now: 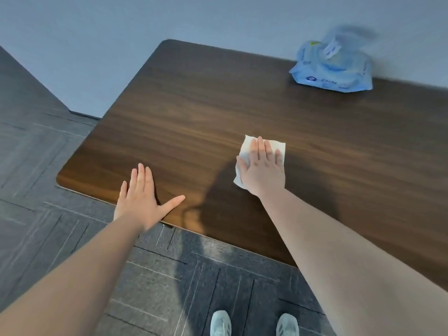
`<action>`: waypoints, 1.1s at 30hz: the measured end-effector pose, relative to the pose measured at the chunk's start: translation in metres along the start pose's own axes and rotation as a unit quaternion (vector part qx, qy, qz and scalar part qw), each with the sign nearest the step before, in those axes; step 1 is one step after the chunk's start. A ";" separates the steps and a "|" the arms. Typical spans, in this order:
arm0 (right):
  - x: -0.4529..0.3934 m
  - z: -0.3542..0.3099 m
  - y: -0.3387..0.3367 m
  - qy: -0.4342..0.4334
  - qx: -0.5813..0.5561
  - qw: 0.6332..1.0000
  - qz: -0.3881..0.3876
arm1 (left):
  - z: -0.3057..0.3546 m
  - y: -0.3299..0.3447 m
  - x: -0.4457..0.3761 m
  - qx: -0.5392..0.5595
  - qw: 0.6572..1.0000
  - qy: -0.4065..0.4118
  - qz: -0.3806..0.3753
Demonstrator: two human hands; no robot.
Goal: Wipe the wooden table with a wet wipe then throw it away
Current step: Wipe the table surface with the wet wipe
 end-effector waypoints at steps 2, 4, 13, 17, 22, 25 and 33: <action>-0.012 -0.048 0.005 -0.037 0.007 0.999 0.001 | -0.006 0.004 -0.003 0.010 1.000 0.012 0.007; -0.022 -0.091 0.008 -0.072 0.005 0.997 0.000 | -0.006 0.007 -0.005 0.024 1.000 0.008 0.001; -0.038 -0.235 0.025 -0.216 -0.008 0.976 0.000 | -0.007 0.006 -0.004 0.050 0.998 0.014 0.023; -0.038 -0.253 0.025 -0.255 0.002 0.967 0.008 | -0.006 0.006 -0.004 0.047 0.999 0.018 0.018; -0.019 -0.229 0.024 -0.304 0.017 0.952 -0.010 | -0.007 0.006 -0.004 0.066 0.997 0.007 0.031; -0.002 -0.187 0.022 -0.282 0.025 0.959 -0.028 | -0.005 0.010 -0.002 0.038 0.999 0.004 0.004; 0.025 0.001 0.004 -0.135 0.031 0.989 -0.050 | 0.069 -0.004 0.020 -0.041 0.989 0.138 0.038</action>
Point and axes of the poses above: each hand's wrist, its own x-axis away from the middle knuckle, its own y-axis out of the palm, z = x × y, the point moved 9 cm from there along -x, towards the middle knuckle, and after that the axes turned 1 degree about x, right-handed, at the moved point
